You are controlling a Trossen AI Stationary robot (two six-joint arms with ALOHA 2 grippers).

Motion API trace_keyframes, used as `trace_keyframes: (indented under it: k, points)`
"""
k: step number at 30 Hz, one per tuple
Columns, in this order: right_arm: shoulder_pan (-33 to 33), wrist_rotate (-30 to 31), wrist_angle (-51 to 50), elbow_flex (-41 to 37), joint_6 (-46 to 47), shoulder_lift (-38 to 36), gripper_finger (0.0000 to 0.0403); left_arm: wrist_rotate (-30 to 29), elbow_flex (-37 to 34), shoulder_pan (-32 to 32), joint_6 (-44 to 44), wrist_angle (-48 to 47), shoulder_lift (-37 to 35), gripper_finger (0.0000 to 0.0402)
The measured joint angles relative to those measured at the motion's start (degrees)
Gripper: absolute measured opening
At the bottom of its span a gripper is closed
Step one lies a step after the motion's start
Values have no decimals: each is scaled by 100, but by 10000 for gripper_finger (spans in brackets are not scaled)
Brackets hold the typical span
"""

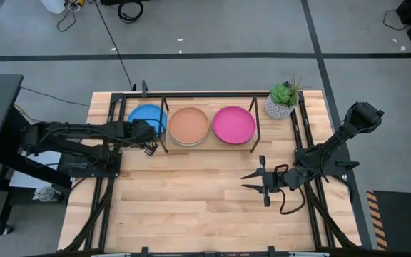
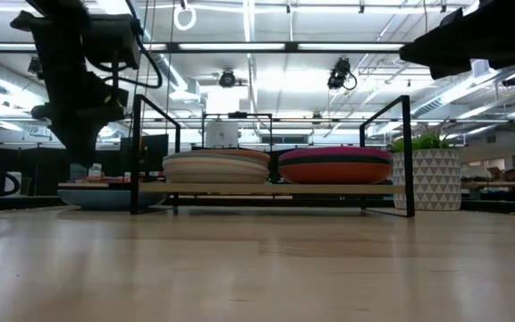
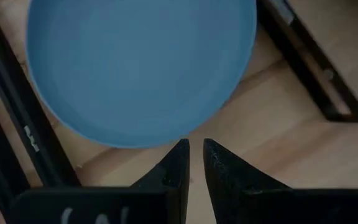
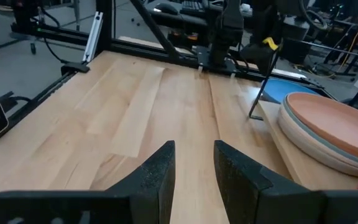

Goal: Place and stack plates onto a shelf
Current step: Stack the blue plate on top of the pink plate on the shelf

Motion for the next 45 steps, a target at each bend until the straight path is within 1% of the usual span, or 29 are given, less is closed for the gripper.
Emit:
trace_keyframes:
  k: [4, 6, 10, 13, 16, 19, 24, 30, 33, 37, 41, 45]
  points:
    - [0, -121, 87, -92, -35, 84, 117, -40, 0, 138, -21, -97, 311, 55]
    - [0, -145, 224, -170, -85, 171, 117, -8, 0, 336, -13, -60, 398, 55]
    - [0, -144, 653, -287, -305, 361, 117, 190, 0, 861, 330, 14, 616, 55]
    - [0, -146, 843, -286, -465, 444, 117, 248, 0, 1214, 867, 161, 754, 55]
    - [0, -173, 907, -286, -536, 472, 117, 254, 2, 1421, 1651, 335, 828, 55]
    - [0, -266, 903, -286, -493, 476, 117, 444, 2, 1507, 2278, 510, 861, 55]
    - [-2, -319, 868, -285, -347, 484, 117, 1269, 2, 1591, 2725, 655, 849, 55]
    - [4, -395, 900, -284, -174, 555, 117, 1342, 2, 1447, 2685, 595, 849, 58]
    - [4, -398, 902, -284, -131, 555, 117, 1343, 2, 1387, 2707, 537, 849, 78]
    - [4, -398, 903, -284, -131, 555, 117, 1332, 2, 1307, 2741, 540, 849, 127]
    - [4, -398, 903, -284, -153, 555, 117, 1041, 2, 1308, 2628, 610, 908, 173]
    - [4, -398, 901, -284, -166, 555, 117, 923, 2, 1303, 2568, 803, 968, 183]
